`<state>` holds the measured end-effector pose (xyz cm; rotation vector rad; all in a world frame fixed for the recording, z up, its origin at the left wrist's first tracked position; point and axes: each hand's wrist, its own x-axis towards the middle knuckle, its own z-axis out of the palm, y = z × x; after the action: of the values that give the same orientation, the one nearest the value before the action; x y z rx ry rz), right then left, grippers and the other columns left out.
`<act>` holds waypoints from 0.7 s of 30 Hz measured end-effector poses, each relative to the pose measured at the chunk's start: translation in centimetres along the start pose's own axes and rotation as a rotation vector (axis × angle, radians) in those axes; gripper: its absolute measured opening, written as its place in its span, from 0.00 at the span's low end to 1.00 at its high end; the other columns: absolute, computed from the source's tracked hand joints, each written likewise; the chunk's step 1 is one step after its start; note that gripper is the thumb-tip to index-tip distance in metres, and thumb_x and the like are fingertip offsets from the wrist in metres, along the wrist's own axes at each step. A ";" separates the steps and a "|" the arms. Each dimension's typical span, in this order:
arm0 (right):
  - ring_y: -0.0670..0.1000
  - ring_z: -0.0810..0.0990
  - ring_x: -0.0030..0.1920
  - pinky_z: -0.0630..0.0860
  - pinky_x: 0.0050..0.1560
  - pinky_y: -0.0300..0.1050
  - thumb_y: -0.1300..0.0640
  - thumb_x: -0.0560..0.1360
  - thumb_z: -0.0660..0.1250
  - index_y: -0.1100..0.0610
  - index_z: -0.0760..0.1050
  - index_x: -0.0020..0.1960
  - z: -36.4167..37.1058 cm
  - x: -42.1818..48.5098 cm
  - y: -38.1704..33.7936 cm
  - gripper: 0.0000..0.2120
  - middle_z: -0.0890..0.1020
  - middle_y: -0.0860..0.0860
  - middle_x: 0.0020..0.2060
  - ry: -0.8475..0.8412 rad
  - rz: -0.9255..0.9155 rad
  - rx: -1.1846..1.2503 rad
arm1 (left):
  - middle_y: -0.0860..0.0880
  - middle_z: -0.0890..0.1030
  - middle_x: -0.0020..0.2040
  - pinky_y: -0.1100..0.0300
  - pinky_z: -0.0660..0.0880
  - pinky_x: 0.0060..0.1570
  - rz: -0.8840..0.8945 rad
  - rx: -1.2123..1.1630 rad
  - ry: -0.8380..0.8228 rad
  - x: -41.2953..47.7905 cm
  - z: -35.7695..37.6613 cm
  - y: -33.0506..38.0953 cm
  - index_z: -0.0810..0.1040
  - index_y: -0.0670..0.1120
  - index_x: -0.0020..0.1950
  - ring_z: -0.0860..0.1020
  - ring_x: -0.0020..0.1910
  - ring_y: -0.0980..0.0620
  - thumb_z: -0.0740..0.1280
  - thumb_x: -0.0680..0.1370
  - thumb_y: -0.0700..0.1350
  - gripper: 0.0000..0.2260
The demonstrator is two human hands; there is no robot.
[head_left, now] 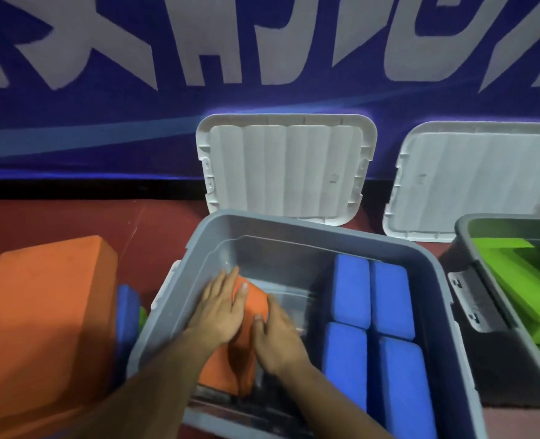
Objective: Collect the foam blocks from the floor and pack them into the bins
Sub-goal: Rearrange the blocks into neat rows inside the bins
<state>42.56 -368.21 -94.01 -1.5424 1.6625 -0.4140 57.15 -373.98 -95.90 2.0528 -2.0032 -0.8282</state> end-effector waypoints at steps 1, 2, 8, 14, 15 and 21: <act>0.53 0.59 0.80 0.55 0.78 0.45 0.49 0.86 0.52 0.57 0.50 0.83 0.7 0.8 -0.1 0.29 0.59 0.55 0.81 -0.008 0.046 0.039 | 0.49 0.49 0.83 0.54 0.41 0.79 -0.018 0.014 -0.014 0.3 0.3 -0.6 0.48 0.51 0.83 0.46 0.82 0.51 0.47 0.86 0.57 0.27; 0.54 0.60 0.79 0.56 0.78 0.45 0.48 0.86 0.51 0.57 0.51 0.83 1.3 1.5 0.0 0.28 0.60 0.55 0.81 -0.025 0.101 0.066 | 0.48 0.49 0.84 0.53 0.42 0.79 -0.055 0.005 -0.026 0.4 0.8 -1.1 0.48 0.51 0.83 0.46 0.82 0.49 0.48 0.85 0.57 0.27; 0.53 0.60 0.80 0.54 0.77 0.43 0.45 0.87 0.48 0.57 0.55 0.82 2.9 2.9 0.8 0.28 0.61 0.55 0.80 -0.043 0.318 0.247 | 0.43 0.55 0.81 0.47 0.50 0.78 -0.258 -0.105 -0.074 0.4 2.3 -1.4 0.48 0.59 0.83 0.55 0.79 0.41 0.49 0.83 0.63 0.29; 0.50 0.57 0.80 0.51 0.78 0.44 0.37 0.84 0.46 0.53 0.54 0.83 0.9 3.9 0.9 0.32 0.58 0.49 0.81 -0.003 0.401 0.472 | 0.47 0.59 0.80 0.48 0.54 0.78 -0.288 -0.400 -0.028 1.5 2.3 -0.3 0.54 0.58 0.82 0.60 0.79 0.43 0.50 0.83 0.64 0.28; 0.50 0.58 0.80 0.51 0.79 0.46 0.33 0.82 0.46 0.52 0.55 0.83 0.6 4.0 0.8 0.35 0.59 0.48 0.81 0.008 0.409 0.536 | 0.48 0.60 0.81 0.48 0.55 0.78 -0.280 -0.420 -0.082 1.4 2.6 0.1 0.53 0.60 0.82 0.60 0.79 0.45 0.49 0.82 0.67 0.30; 0.54 0.70 0.73 0.64 0.76 0.55 0.32 0.81 0.52 0.39 0.55 0.80 -3.1 2.4 -0.2 0.29 0.69 0.52 0.75 0.184 0.326 0.587 | 0.50 0.74 0.56 0.54 0.70 0.57 -0.172 -0.571 -0.030 0.3 0.9 6.0 0.69 0.57 0.56 0.75 0.51 0.52 0.52 0.79 0.69 0.19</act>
<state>40.64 -371.37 -92.73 -0.8088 1.6912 -0.7997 51.47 -374.60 -93.83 1.8832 -1.3852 -1.2877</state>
